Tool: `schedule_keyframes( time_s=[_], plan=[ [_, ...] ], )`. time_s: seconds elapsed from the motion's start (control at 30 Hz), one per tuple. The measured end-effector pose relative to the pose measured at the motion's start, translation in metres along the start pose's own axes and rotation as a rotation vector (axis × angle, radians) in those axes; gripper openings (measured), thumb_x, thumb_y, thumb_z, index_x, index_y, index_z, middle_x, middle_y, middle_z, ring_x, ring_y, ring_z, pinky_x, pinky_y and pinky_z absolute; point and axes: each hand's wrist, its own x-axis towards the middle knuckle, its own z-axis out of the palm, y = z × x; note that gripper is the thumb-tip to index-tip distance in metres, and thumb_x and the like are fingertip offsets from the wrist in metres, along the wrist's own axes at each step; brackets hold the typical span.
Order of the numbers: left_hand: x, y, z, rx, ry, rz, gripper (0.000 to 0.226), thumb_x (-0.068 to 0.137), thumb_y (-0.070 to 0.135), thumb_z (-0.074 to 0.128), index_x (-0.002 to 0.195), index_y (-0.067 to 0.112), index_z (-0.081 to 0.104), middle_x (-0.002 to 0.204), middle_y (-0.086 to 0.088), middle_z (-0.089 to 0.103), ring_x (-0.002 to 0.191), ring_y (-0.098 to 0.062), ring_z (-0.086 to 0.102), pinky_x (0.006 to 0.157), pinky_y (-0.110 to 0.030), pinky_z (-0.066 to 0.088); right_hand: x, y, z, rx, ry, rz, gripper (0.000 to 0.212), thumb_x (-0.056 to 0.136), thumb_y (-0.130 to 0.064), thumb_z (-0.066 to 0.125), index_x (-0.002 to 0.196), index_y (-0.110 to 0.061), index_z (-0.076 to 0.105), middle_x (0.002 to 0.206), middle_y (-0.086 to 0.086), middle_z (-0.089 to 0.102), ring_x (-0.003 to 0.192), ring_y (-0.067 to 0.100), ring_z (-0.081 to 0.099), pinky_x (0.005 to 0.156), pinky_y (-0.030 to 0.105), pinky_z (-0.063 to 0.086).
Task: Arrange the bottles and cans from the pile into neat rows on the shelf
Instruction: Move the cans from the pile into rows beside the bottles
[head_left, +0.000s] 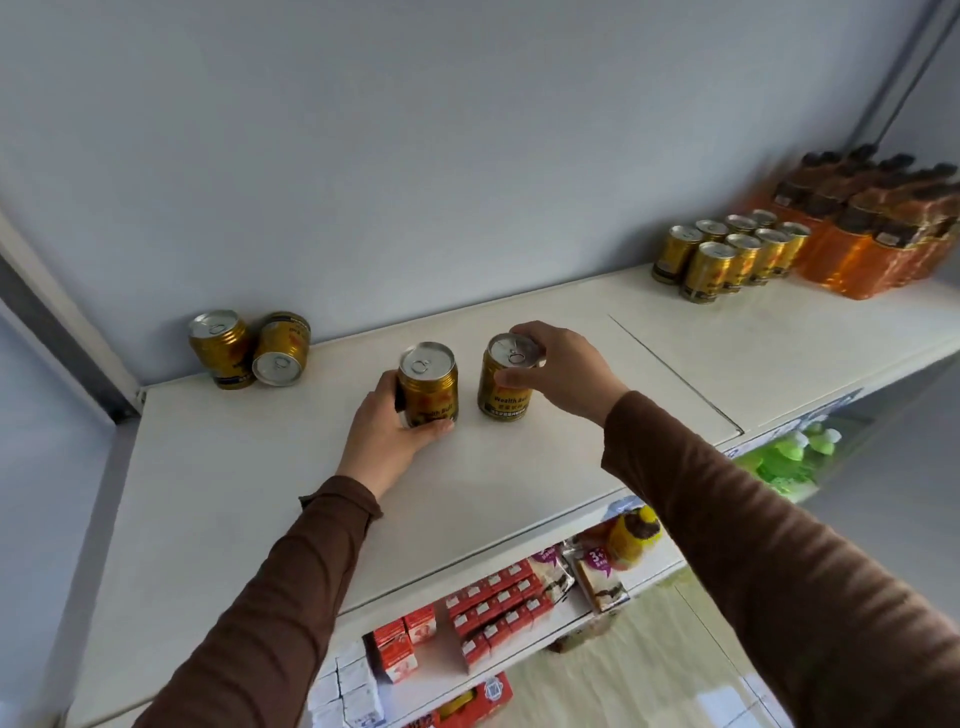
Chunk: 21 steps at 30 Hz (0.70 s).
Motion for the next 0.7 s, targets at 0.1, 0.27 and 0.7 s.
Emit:
schedule_keyframes(
  time_s=[0.1, 0.27, 0.7],
  plan=[
    [0.004, 0.027, 0.038, 0.002, -0.057, 0.044, 0.061, 0.067, 0.030, 0.090, 0.115, 0.022, 0.053, 0.115, 0.003, 0.065, 0.108, -0.016, 0.061, 0.090, -0.029, 0.047, -0.021, 0.028, -0.034, -0.009, 0.065, 0.044, 0.057, 0.076, -0.042, 0.078, 0.127, -0.025, 0.058, 0.111, -0.005, 0.065, 0.098, 0.014, 0.058, 0.078, 0.027, 0.045],
    [0.003, 0.082, 0.120, -0.033, -0.138, 0.090, 0.060, 0.067, 0.029, 0.090, 0.113, 0.025, 0.053, 0.112, 0.005, 0.064, 0.106, -0.014, 0.061, 0.089, -0.027, 0.046, -0.061, 0.093, -0.101, -0.029, 0.151, 0.089, 0.060, 0.076, -0.041, 0.079, 0.129, -0.023, 0.057, 0.115, -0.002, 0.066, 0.098, 0.013, 0.058, 0.073, 0.023, 0.044],
    [0.001, 0.215, 0.343, -0.132, -0.192, 0.070, 0.057, 0.064, 0.034, 0.091, 0.109, 0.028, 0.056, 0.107, 0.016, 0.067, 0.099, 0.004, 0.062, 0.084, -0.021, 0.047, -0.125, 0.276, -0.273, -0.041, 0.198, 0.113, 0.063, 0.078, -0.044, 0.077, 0.133, -0.020, 0.055, 0.121, 0.001, 0.065, 0.104, 0.017, 0.059, 0.084, 0.032, 0.052]
  ],
)
